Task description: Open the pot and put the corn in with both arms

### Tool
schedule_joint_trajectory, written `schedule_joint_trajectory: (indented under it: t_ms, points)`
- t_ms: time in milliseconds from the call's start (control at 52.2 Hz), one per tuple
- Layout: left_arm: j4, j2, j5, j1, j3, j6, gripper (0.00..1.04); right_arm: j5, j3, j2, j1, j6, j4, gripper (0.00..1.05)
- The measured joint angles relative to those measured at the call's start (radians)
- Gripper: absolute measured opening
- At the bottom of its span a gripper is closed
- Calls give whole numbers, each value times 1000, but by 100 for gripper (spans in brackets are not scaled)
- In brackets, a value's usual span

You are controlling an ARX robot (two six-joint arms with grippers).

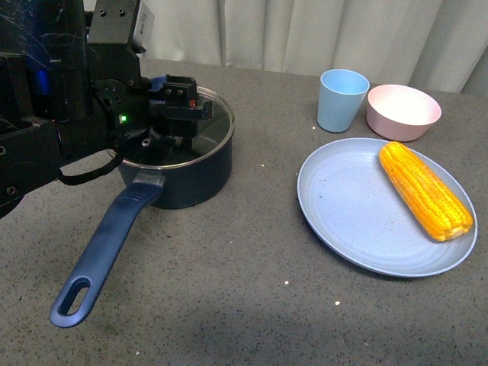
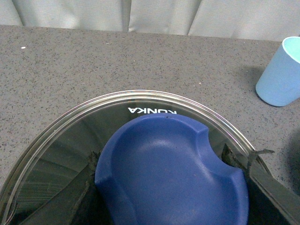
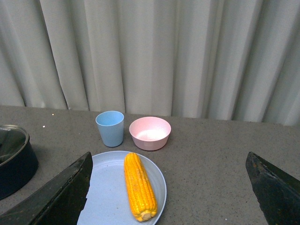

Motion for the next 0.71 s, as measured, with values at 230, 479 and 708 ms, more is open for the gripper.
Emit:
schedule_joint_trajectory:
  t_ms: [230,479,708]
  points:
    - [-16,-18,1,1,0,12,60,0,0,0,0,0,0,96]
    - [-9,-90,8,50,-3,3,60,0,0,0,0,0,0,96]
    - [69,-97,27,208,-29,12,60,0,0,0,0,0,0,96]
